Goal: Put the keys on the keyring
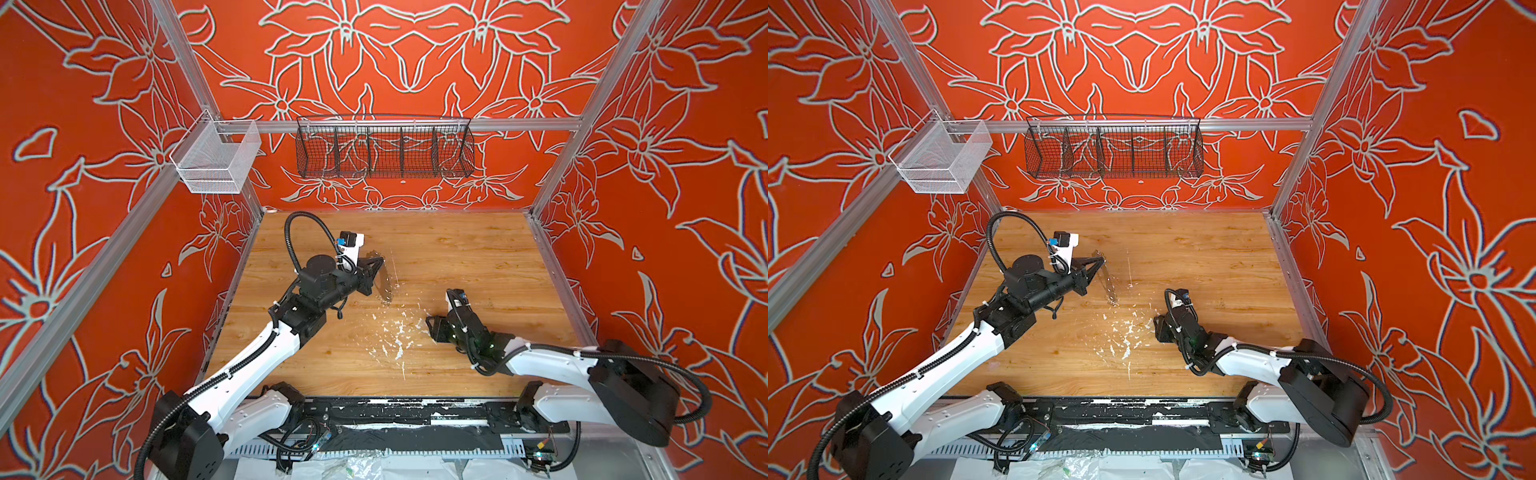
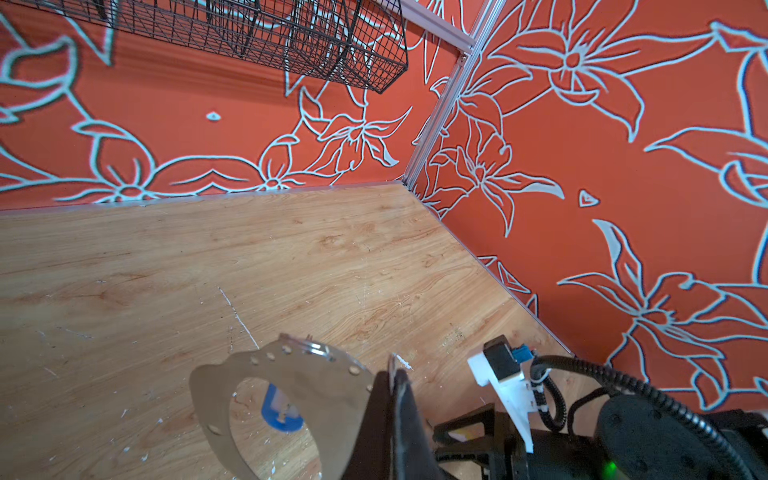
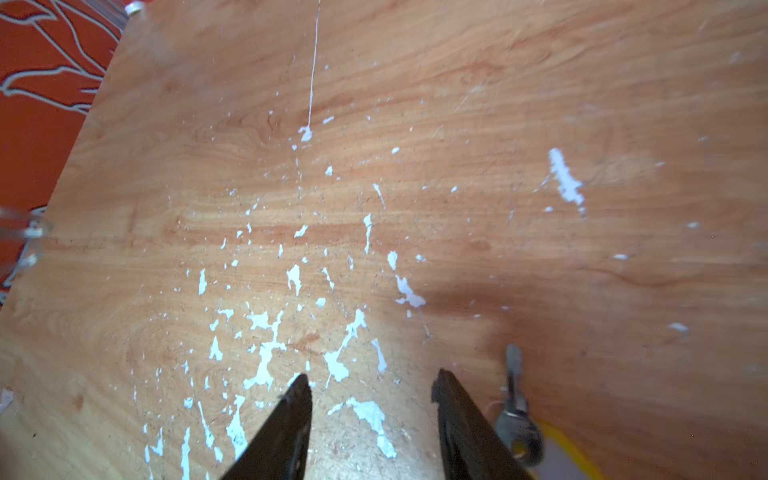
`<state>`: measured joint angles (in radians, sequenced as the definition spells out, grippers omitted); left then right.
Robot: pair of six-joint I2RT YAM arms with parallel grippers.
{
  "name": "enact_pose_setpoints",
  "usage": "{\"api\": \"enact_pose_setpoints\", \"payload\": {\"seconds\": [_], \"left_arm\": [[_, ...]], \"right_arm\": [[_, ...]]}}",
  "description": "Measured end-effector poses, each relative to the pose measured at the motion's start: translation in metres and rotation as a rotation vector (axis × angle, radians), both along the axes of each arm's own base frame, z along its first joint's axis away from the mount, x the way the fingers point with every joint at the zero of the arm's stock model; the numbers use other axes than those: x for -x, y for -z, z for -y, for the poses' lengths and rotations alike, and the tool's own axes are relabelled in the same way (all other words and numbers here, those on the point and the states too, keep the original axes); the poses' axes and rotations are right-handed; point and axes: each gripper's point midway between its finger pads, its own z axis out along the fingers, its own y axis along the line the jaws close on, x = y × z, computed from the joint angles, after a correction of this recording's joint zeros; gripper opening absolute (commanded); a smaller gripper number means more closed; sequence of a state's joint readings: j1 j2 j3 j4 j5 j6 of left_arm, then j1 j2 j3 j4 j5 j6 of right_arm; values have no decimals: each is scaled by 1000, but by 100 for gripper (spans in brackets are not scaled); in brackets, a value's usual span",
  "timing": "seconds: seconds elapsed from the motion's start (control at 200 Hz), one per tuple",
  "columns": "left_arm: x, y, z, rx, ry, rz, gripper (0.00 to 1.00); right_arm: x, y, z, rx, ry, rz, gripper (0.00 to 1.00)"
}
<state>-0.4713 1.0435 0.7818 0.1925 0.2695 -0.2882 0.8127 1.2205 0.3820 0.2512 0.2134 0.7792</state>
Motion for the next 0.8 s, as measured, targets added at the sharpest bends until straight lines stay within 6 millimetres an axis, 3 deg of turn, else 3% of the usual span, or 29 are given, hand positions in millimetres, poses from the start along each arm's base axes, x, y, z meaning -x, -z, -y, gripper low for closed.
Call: {"api": "enact_pose_setpoints", "payload": {"seconds": [0.125, 0.27, 0.525, 0.801], "left_arm": [[0, 1, 0, -1, 0, -1, 0], [1, 6, 0, -5, 0, -9, 0], [0, 9, -2, -6, -7, -9, 0], [2, 7, -4, -1, -15, 3, 0]], "right_arm": [[-3, -14, 16, 66, 37, 56, 39], [-1, -18, 26, 146, 14, 86, 37], [4, 5, 31, 327, -83, 44, 34], [2, 19, 20, 450, -177, 17, 24]]}}
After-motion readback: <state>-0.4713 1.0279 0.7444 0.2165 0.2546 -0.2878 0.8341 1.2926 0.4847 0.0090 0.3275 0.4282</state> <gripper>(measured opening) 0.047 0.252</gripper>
